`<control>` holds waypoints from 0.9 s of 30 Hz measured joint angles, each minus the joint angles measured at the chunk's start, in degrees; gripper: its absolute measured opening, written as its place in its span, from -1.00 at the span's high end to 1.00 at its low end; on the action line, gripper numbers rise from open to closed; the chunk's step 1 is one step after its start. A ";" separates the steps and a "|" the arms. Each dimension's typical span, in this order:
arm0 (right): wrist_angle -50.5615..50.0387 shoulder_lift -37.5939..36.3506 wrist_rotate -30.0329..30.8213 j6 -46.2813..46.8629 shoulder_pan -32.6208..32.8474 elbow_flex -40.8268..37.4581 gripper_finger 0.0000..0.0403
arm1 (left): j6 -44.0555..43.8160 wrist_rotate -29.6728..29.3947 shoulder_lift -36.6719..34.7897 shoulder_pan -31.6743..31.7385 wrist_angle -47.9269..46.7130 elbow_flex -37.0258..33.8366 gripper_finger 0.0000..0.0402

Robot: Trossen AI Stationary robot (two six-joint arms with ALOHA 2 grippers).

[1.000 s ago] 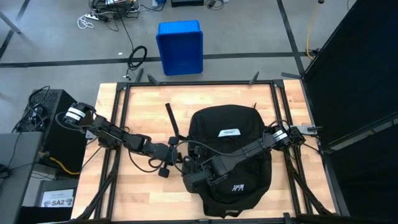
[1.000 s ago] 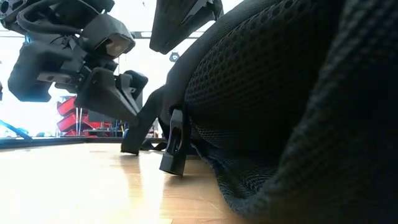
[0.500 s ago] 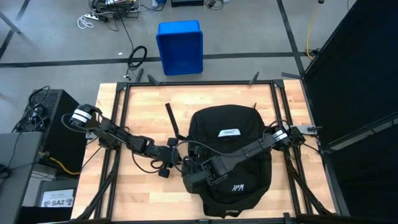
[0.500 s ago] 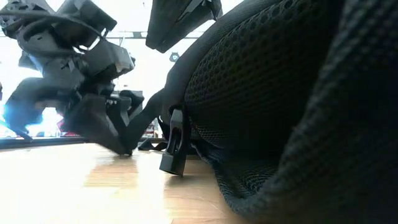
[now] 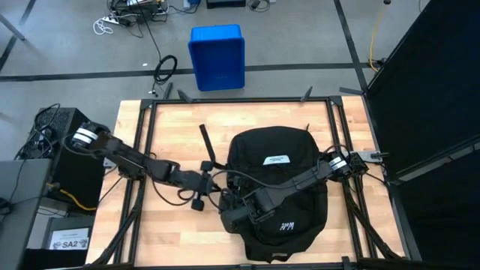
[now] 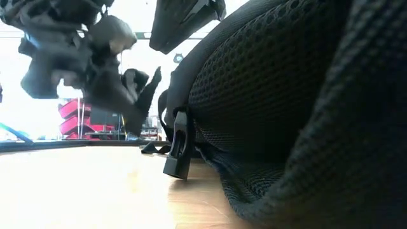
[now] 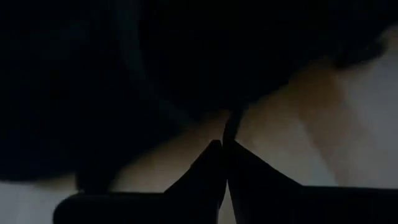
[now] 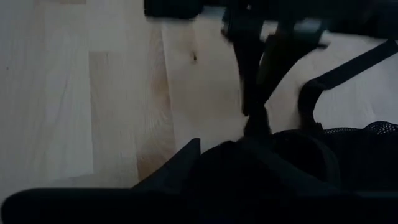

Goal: Unpack backpack
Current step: Open the black backpack

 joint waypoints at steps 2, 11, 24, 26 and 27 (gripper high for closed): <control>0.00 0.00 0.51 -0.28 0.17 0.00 0.57 | 0.89 0.07 -3.28 -0.40 -1.06 0.00 1.00; 0.07 -0.09 10.84 -3.21 1.99 3.03 0.52 | 2.59 1.31 -12.56 -1.56 -2.42 0.00 1.00; -0.42 -0.09 14.96 -2.91 1.79 3.19 -0.07 | 7.12 1.27 -12.98 -1.56 -4.65 4.68 1.00; -0.42 -0.09 15.25 -2.91 1.51 3.19 -0.19 | 8.49 1.27 -12.98 -1.56 -6.15 6.44 1.00; -0.42 -0.09 15.28 -2.89 1.39 3.19 -0.25 | 8.96 1.27 -12.98 -1.56 -7.23 7.43 1.00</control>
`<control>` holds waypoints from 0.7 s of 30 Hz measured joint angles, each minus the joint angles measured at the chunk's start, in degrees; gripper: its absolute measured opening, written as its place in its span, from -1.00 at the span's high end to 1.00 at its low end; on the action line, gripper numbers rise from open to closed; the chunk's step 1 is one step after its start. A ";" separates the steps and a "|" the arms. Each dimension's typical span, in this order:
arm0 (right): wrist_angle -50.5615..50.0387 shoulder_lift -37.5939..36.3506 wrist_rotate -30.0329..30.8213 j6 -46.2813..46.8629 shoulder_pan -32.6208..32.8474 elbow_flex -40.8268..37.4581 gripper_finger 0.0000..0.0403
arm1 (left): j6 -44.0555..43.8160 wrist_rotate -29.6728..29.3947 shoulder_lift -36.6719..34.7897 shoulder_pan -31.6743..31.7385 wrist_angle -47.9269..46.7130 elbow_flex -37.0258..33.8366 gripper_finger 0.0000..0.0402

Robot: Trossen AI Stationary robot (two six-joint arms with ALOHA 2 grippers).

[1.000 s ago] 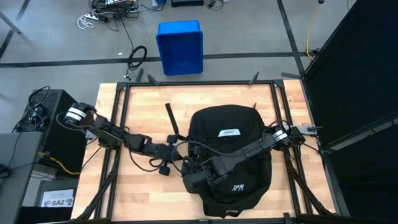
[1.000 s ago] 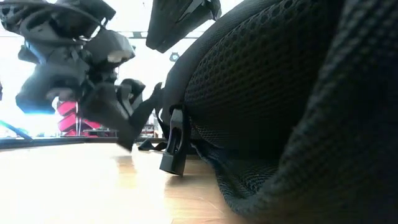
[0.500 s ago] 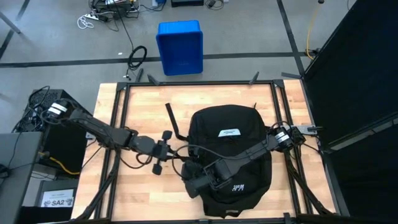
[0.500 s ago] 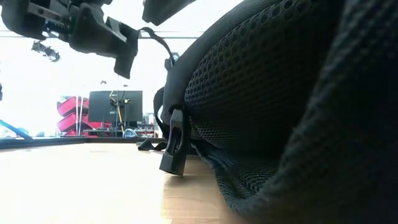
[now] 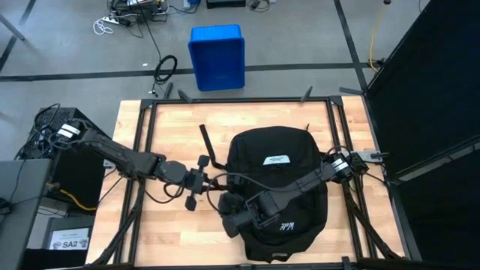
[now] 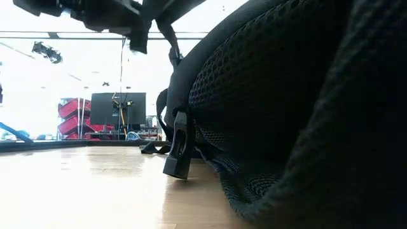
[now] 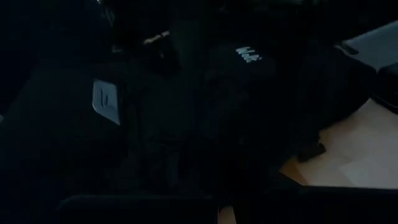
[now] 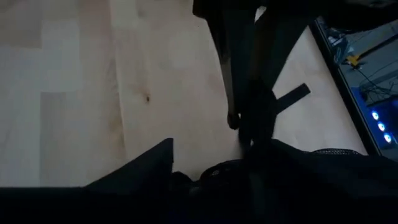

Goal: Unpack backpack
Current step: Open the black backpack

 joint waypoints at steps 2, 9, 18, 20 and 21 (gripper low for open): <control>0.00 0.00 -0.01 0.02 -0.44 0.00 -0.34 | 0.79 0.00 0.00 0.00 -1.63 1.68 1.00; -1.42 0.00 0.54 2.36 -2.46 0.00 -0.45 | 1.16 -0.02 0.00 -0.36 -5.10 4.68 1.00; -6.91 0.00 1.25 5.08 -3.82 0.00 0.31 | 1.21 -0.75 0.00 -1.14 -6.88 4.72 1.00; -6.91 0.00 1.22 4.50 -3.46 0.00 0.60 | 1.21 -0.89 0.00 -1.14 -6.88 4.72 1.00; -6.91 0.00 1.23 3.93 -3.22 0.00 0.76 | 1.22 -0.92 0.00 -1.14 -6.87 4.72 1.00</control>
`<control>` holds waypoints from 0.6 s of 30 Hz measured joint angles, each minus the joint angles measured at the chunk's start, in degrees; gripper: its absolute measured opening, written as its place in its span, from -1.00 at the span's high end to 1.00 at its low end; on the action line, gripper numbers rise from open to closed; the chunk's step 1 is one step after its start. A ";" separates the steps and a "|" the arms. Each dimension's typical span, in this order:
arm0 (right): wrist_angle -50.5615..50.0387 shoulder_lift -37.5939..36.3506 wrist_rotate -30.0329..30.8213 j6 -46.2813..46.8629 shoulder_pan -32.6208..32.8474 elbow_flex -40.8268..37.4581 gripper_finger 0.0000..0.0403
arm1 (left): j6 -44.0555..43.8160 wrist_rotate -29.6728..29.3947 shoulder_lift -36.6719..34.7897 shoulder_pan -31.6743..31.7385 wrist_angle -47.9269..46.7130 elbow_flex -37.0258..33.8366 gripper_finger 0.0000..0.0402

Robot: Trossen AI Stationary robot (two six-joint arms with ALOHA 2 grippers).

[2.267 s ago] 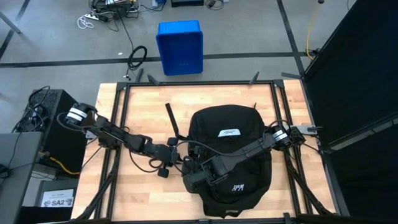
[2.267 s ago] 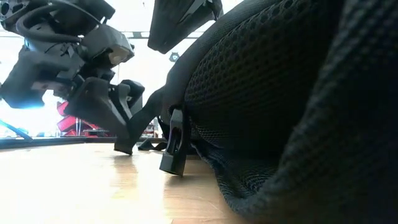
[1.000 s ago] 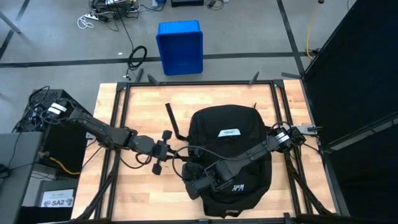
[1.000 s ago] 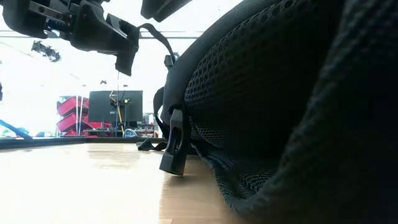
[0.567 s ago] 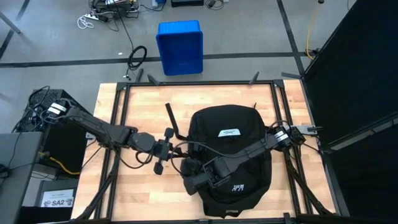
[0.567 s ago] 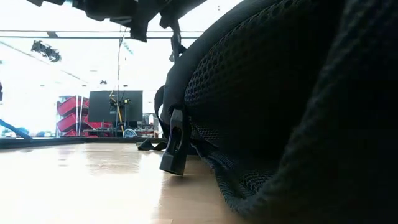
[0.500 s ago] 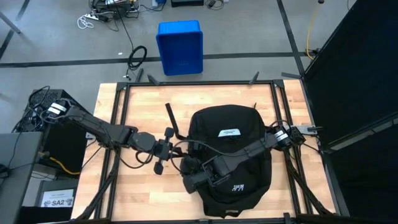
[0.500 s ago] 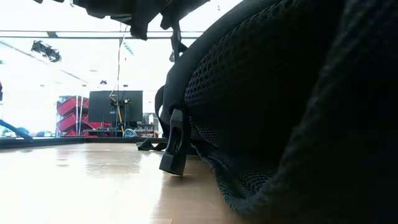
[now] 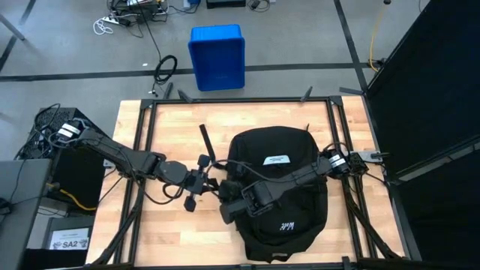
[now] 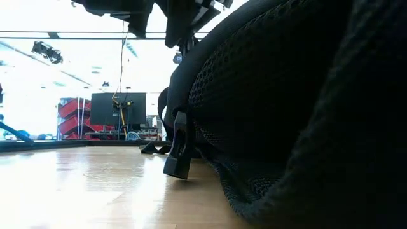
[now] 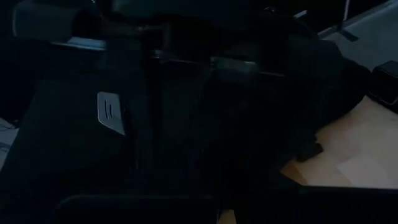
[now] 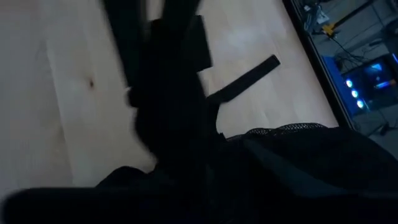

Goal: Unpack backpack
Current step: Open the black backpack

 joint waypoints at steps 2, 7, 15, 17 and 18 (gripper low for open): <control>0.00 0.00 0.15 -1.16 0.45 0.00 0.93 | -0.02 -0.11 0.00 0.00 0.01 0.00 1.00; -1.50 0.02 1.60 -1.15 1.36 1.70 0.98 | -0.20 -0.09 0.00 0.00 0.05 0.00 0.99; -9.85 0.02 8.74 2.95 3.22 8.80 1.00 | 2.36 -0.12 0.00 0.00 -0.30 0.00 0.63; -12.56 0.01 9.84 5.65 3.57 10.01 1.00 | 2.43 -1.03 0.00 -0.01 -0.56 0.00 0.49; -14.35 0.00 10.32 7.36 3.64 10.43 1.00 | 2.43 -1.83 0.00 -0.02 -0.98 0.00 0.42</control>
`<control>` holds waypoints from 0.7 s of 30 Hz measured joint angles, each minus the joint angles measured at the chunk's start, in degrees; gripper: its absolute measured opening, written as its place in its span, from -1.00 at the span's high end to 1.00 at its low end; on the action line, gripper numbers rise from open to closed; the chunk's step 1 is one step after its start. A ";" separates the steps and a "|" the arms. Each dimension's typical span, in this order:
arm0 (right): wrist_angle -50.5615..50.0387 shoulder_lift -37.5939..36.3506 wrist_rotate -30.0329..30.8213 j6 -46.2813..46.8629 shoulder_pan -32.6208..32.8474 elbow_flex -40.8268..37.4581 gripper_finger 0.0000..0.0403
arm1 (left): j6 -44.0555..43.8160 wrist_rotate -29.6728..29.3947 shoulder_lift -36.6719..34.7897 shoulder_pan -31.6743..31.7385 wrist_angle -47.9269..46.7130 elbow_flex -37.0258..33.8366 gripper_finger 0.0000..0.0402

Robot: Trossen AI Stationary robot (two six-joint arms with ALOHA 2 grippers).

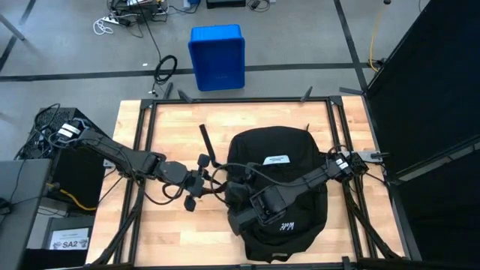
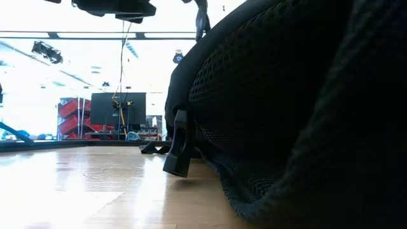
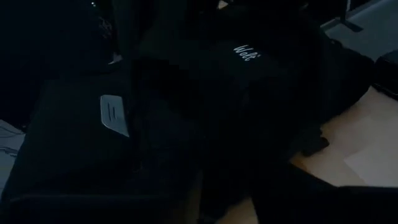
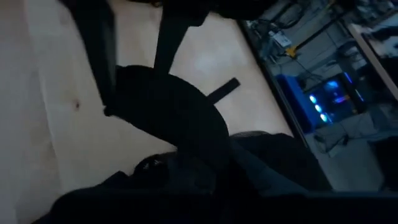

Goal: Unpack backpack
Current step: Open the black backpack

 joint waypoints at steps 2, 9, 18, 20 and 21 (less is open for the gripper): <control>-4.05 0.00 0.16 4.28 0.15 0.37 1.00 | -0.13 -0.50 0.00 0.00 -0.81 0.00 0.30; -13.04 -0.01 -3.55 18.41 -0.22 -1.63 1.00 | -4.54 -0.44 0.07 -0.13 -5.64 -0.02 0.09; -12.72 0.04 -8.72 25.67 -1.00 -4.81 1.00 | -5.79 1.24 0.11 -0.83 0.22 -5.39 0.10; -12.74 0.04 -10.02 27.87 -1.10 -7.08 1.00 | -6.24 1.24 0.11 -0.83 1.58 -6.77 0.10; -12.64 0.04 -10.83 29.02 -1.27 -8.62 1.00 | -6.54 1.24 0.11 -0.79 2.45 -7.47 0.10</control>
